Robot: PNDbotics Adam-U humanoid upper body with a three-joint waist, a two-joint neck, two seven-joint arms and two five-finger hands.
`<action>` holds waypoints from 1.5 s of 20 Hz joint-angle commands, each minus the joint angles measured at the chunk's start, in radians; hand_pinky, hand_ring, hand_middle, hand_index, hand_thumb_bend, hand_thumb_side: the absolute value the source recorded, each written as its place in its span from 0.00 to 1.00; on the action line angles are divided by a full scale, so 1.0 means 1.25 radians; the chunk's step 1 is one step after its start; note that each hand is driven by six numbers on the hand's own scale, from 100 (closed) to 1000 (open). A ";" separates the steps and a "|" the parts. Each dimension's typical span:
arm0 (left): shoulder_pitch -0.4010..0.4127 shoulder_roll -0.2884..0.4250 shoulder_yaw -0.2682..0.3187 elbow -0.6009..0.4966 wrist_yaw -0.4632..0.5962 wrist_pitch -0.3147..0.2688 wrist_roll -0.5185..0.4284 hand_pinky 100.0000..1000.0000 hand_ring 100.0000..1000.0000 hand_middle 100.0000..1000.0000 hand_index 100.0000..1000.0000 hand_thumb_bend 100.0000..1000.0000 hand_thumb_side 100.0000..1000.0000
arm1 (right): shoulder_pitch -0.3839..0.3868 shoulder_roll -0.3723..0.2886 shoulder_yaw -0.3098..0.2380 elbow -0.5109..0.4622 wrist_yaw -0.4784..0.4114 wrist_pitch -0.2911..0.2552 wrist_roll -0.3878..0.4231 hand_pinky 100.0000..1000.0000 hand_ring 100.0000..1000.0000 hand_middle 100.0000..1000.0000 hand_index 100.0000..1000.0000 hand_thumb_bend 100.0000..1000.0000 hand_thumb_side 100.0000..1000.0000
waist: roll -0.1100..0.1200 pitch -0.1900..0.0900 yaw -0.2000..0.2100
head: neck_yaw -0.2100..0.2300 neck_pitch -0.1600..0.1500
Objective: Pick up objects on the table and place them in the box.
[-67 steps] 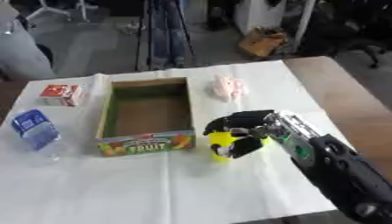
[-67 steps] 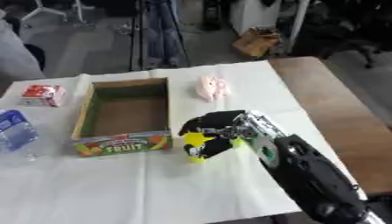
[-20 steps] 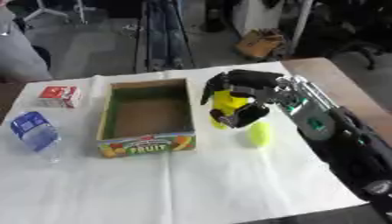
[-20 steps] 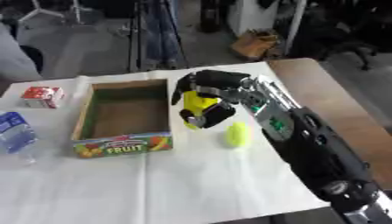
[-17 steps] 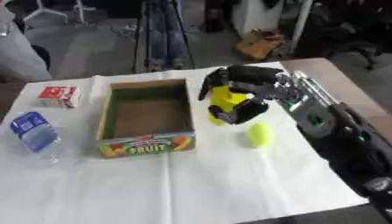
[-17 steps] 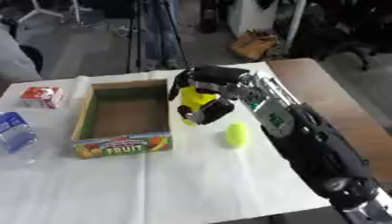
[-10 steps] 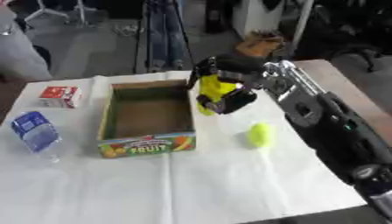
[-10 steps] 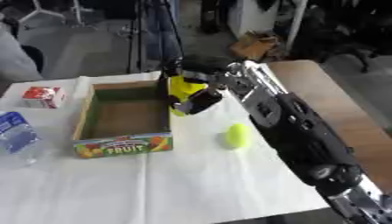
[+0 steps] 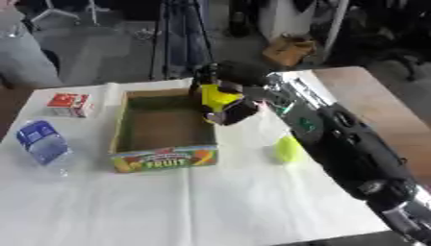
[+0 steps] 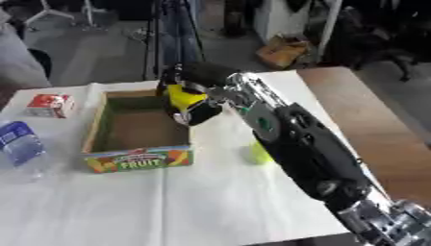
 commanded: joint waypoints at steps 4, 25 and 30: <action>-0.020 0.004 -0.010 -0.015 0.013 -0.001 -0.013 0.49 0.78 0.76 0.80 0.50 0.74 | -0.013 0.037 0.027 0.024 0.045 0.035 -0.047 0.38 0.51 0.70 0.74 0.02 0.00 | 0.004 -0.010 0.019 | -0.014 -0.009; -0.055 -0.006 -0.039 -0.015 0.055 -0.025 -0.031 0.49 0.78 0.76 0.80 0.51 0.73 | 0.003 0.050 0.019 0.099 0.180 -0.050 -0.131 0.38 0.52 0.71 0.74 0.22 0.00 | 0.024 -0.008 0.047 | -0.032 -0.032; -0.055 -0.007 -0.041 -0.015 0.058 -0.025 -0.035 0.49 0.78 0.76 0.80 0.51 0.73 | -0.005 0.048 0.014 0.105 0.210 -0.038 -0.168 0.39 0.52 0.71 0.74 0.23 0.00 | 0.024 -0.009 0.049 | -0.037 -0.031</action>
